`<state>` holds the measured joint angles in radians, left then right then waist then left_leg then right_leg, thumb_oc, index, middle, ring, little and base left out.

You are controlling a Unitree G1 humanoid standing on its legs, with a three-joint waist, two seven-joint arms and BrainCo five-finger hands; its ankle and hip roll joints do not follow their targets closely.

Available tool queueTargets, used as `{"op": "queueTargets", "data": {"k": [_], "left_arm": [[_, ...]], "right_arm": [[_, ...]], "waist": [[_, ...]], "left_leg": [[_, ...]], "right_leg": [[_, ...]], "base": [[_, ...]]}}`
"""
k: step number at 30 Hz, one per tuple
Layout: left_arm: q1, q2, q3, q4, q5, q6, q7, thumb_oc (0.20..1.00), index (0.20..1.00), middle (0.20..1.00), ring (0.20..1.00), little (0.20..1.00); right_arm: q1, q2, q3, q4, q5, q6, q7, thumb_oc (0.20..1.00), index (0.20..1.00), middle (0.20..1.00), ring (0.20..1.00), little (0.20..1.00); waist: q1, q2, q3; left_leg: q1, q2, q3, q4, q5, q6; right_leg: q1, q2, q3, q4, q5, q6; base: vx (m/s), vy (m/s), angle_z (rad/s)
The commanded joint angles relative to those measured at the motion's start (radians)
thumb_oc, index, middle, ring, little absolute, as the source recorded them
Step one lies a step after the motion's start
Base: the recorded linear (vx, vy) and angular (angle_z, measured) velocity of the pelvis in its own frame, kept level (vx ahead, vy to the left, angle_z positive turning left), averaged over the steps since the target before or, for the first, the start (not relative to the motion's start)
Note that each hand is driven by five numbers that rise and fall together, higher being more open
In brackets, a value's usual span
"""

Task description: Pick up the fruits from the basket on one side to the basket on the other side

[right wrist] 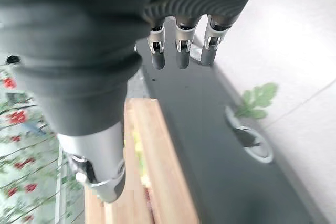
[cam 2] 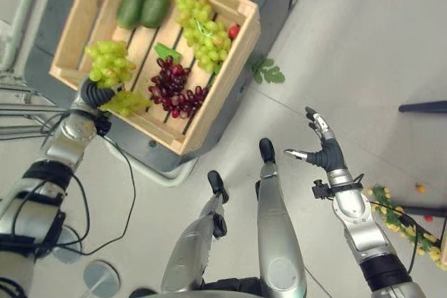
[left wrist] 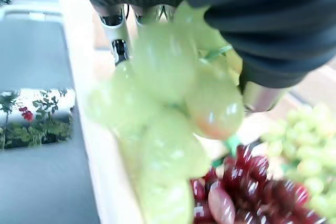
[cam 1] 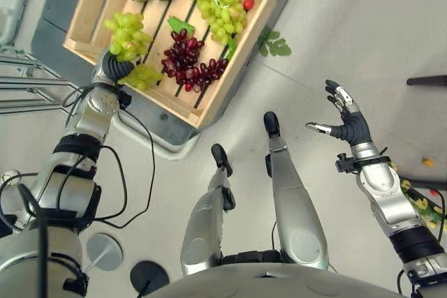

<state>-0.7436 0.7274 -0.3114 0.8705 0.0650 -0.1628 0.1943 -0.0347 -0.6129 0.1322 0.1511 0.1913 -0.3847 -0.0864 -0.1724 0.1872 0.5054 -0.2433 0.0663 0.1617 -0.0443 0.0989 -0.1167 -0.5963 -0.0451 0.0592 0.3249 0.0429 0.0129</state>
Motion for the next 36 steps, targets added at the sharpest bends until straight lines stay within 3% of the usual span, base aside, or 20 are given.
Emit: {"op": "queueTargets", "data": {"k": [1, 9, 11, 14, 15, 17, 18, 19, 20, 21, 23, 25, 28, 29, 31, 32, 33, 34, 36], "left_arm": [[0.033, 0.152, 0.110, -0.051, 0.030, -0.003, 0.024, 0.200, 0.200, 0.200, 0.200, 0.200], [0.129, 0.223, 0.185, -0.291, 0.074, -0.027, 0.021, 0.200, 0.200, 0.200, 0.200, 0.200], [0.149, 0.249, 0.201, -0.335, 0.081, -0.044, 0.010, 0.200, 0.200, 0.200, 0.200, 0.200], [0.161, 0.259, 0.199, -0.358, 0.089, -0.047, 0.003, 0.200, 0.200, 0.200, 0.200, 0.200], [0.166, 0.272, 0.177, -0.442, 0.090, -0.064, -0.027, 0.200, 0.200, 0.200, 0.200, 0.200], [0.193, 0.274, 0.181, -0.492, 0.020, -0.080, -0.068, 0.200, 0.200, 0.200, 0.200, 0.200], [0.213, 0.284, 0.183, -0.505, -0.062, -0.099, -0.101, 0.200, 0.200, 0.200, 0.200, 0.200], [0.246, 0.310, 0.175, -0.565, -0.151, -0.111, -0.165, 0.200, 0.200, 0.200, 0.200, 0.200], [0.245, 0.322, 0.158, -0.599, -0.165, -0.117, -0.181, 0.200, 0.200, 0.200, 0.200, 0.200], [0.227, 0.341, 0.136, -0.624, -0.163, -0.123, -0.191, 0.200, 0.200, 0.200, 0.200, 0.200], [0.194, 0.335, 0.096, -0.671, -0.217, -0.139, -0.234, 0.200, 0.200, 0.200, 0.200, 0.200], [0.135, 0.293, 0.027, -0.703, -0.290, -0.149, -0.260, 0.200, 0.200, 0.200, 0.200, 0.200], [0.071, 0.269, -0.026, -0.707, -0.346, -0.147, -0.288, 0.200, 0.200, 0.200, 0.200, 0.200], [0.065, 0.270, -0.030, -0.704, -0.348, -0.147, -0.289, 0.200, 0.200, 0.200, 0.200, 0.200], [0.051, 0.259, -0.040, -0.710, -0.365, -0.151, -0.292, 0.200, 0.200, 0.200, 0.200, 0.200], [0.038, 0.243, -0.056, -0.713, -0.351, -0.135, -0.293, 0.200, 0.200, 0.200, 0.200, 0.200], [0.036, 0.249, -0.059, -0.725, -0.357, -0.127, -0.309, 0.200, 0.200, 0.200, 0.200, 0.200], [0.029, 0.255, -0.070, -0.737, -0.383, -0.124, -0.335, 0.200, 0.200, 0.200, 0.200, 0.200], [-0.002, 0.266, -0.106, -0.739, -0.440, -0.116, -0.387, 0.200, 0.200, 0.200, 0.200, 0.200]], "right_arm": [[0.052, -0.001, 0.008, -0.035, 0.027, 0.006, 0.079, 1.000, 1.000, 1.000, 1.000, 1.000], [0.130, 0.004, 0.018, -0.021, 0.039, 0.047, 0.170, 1.000, 1.000, 1.000, 1.000, 1.000], [0.162, -0.002, 0.009, -0.032, 0.047, 0.057, 0.203, 1.000, 1.000, 1.000, 1.000, 1.000], [0.173, -0.008, 0.013, -0.036, 0.038, 0.063, 0.209, 1.000, 1.000, 1.000, 1.000, 1.000], [0.175, -0.024, 0.013, -0.047, -0.001, 0.070, 0.212, 1.000, 1.000, 1.000, 1.000, 1.000], [0.180, -0.028, 0.010, -0.046, -0.024, 0.077, 0.209, 1.000, 1.000, 1.000, 1.000, 1.000], [0.171, -0.032, 0.013, -0.035, -0.046, 0.084, 0.205, 1.000, 1.000, 1.000, 1.000, 1.000], [0.130, -0.040, 0.034, -0.023, -0.100, 0.091, 0.189, 1.000, 1.000, 1.000, 1.000, 1.000], [0.095, -0.040, 0.053, -0.025, -0.125, 0.086, 0.181, 1.000, 1.000, 1.000, 1.000, 1.000], [0.070, -0.039, 0.068, -0.023, -0.142, 0.080, 0.173, 1.000, 1.000, 1.000, 1.000, 1.000], [0.040, -0.032, 0.081, -0.030, -0.144, 0.081, 0.185, 1.000, 1.000, 1.000, 1.000, 1.000], [-0.027, -0.018, 0.114, -0.025, -0.080, 0.086, 0.210, 1.000, 1.000, 1.000, 1.000, 1.000], [-0.097, 0.008, 0.178, -0.046, 0.016, 0.114, 0.283, 1.000, 1.000, 1.000, 1.000, 1.000], [-0.098, 0.009, 0.176, -0.047, 0.018, 0.115, 0.285, 1.000, 1.000, 1.000, 1.000, 1.000], [-0.112, 0.022, 0.189, -0.063, 0.069, 0.126, 0.308, 1.000, 1.000, 1.000, 1.000, 1.000], [-0.152, 0.036, 0.213, -0.072, 0.094, 0.132, 0.320, 1.000, 1.000, 1.000, 1.000, 1.000], [-0.179, 0.041, 0.222, -0.079, 0.069, 0.131, 0.313, 1.000, 1.000, 1.000, 1.000, 1.000], [-0.206, 0.024, 0.224, -0.100, 0.016, 0.120, 0.301, 1.000, 1.000, 1.000, 1.000, 1.000], [-0.257, -0.003, 0.223, -0.113, -0.074, 0.113, 0.278, 1.000, 1.000, 1.000, 1.000, 1.000]], "waist": [[0.031, -0.006, -0.043], [0.051, 0.000, -0.172], [0.055, -0.013, -0.222], [0.057, -0.017, -0.233], [0.064, -0.033, -0.259], [0.069, -0.042, -0.270], [0.082, -0.047, -0.282], [0.124, -0.061, -0.300], [0.138, -0.067, -0.315], [0.146, -0.075, -0.327], [0.133, -0.088, -0.348], [0.131, -0.101, -0.364], [0.130, -0.129, -0.367], [0.138, -0.131, -0.365], [0.142, -0.138, -0.358], [0.152, -0.141, -0.348], [0.165, -0.138, -0.347], [0.169, -0.134, -0.356], [0.160, -0.135, -0.375]], "left_leg": [[0.029, 0.007, -0.054, 0.128, -0.076, -0.009], [0.153, 0.019, -0.086, 0.079, -0.071, -0.013], [0.184, 0.017, -0.091, 0.097, -0.092, -0.011], [0.197, 0.011, -0.095, 0.110, -0.105, -0.007], [0.207, -0.002, -0.114, 0.143, -0.128, -0.002], [0.220, -0.011, -0.131, 0.154, -0.137, 0.001], [0.222, -0.032, -0.176, 0.160, -0.140, 0.004], [0.209, -0.120, -0.339, 0.190, -0.151, 0.018], [0.207, -0.169, -0.414, 0.177, -0.164, 0.031], [0.196, -0.184, -0.425, 0.166, -0.147, 0.037], [0.227, -0.149, -0.358, 0.125, -0.150, 0.051], [0.247, -0.149, -0.327, 0.092, -0.153, 0.069], [0.283, -0.129, -0.217, 0.030, -0.144, 0.092], [0.287, -0.129, -0.211, 0.028, -0.145, 0.092], [0.289, -0.122, -0.186, 0.032, -0.146, 0.093], [0.289, -0.103, -0.150, 0.039, -0.145, 0.093], [0.289, -0.091, -0.125, 0.042, -0.142, 0.096], [0.280, -0.084, -0.116, 0.039, -0.130, 0.098], [0.285, -0.079, -0.117, 0.015, -0.113, 0.102]], "right_leg": [[0.158, -0.020, -0.010, -0.029, -0.059, 0.120], [0.306, -0.023, -0.063, -0.058, -0.091, 0.110], [0.354, -0.018, -0.071, -0.076, -0.100, 0.106], [0.377, -0.016, -0.067, -0.083, -0.102, 0.105], [0.406, -0.013, -0.059, -0.092, -0.105, 0.100], [0.427, -0.010, -0.049, -0.102, -0.105, 0.100], [0.438, -0.005, -0.033, -0.112, -0.103, 0.098], [0.477, 0.006, 0.019, -0.141, -0.103, 0.100], [0.482, 0.015, 0.055, -0.156, -0.088, 0.109], [0.489, 0.018, 0.074, -0.178, -0.066, 0.119], [0.498, 0.021, 0.091, -0.204, -0.041, 0.138], [0.478, 0.011, 0.103, -0.210, -0.013, 0.168], [0.439, 0.006, 0.106, -0.190, 0.026, 0.211], [0.438, 0.008, 0.112, -0.187, 0.024, 0.212], [0.418, -0.002, 0.079, -0.163, 0.029, 0.217], [0.393, -0.043, -0.046, -0.108, 0.021, 0.219], [0.402, -0.078, -0.125, -0.080, 0.004, 0.207], [0.419, -0.092, -0.150, -0.064, -0.007, 0.198], [0.446, -0.076, -0.121, -0.030, -0.034, 0.196]], "base": [[0.09, -0.030, 0.24], [0.12, -0.051, 0.30], [0.12, -0.044, 0.22], [0.09, -0.028, 0.00], [0.13, -0.029, -0.04], [0.12, -0.003, -0.05], [0.19, 0.045, -0.12], [0.23, 0.046, -0.24], [0.18, 0.015, -0.62], [0.06, 0.002, -0.80], [0.02, 0.067, -1.08], [-0.02, 0.142, -1.14], [-0.04, 0.127, -1.28], [-0.03, 0.103, -1.28], [-0.06, 0.031, -0.99], [-0.11, 0.023, -0.83], [-0.15, 0.032, -1.14], [-0.09, 0.016, -1.09], [-0.05, -0.019, -0.50]]}}
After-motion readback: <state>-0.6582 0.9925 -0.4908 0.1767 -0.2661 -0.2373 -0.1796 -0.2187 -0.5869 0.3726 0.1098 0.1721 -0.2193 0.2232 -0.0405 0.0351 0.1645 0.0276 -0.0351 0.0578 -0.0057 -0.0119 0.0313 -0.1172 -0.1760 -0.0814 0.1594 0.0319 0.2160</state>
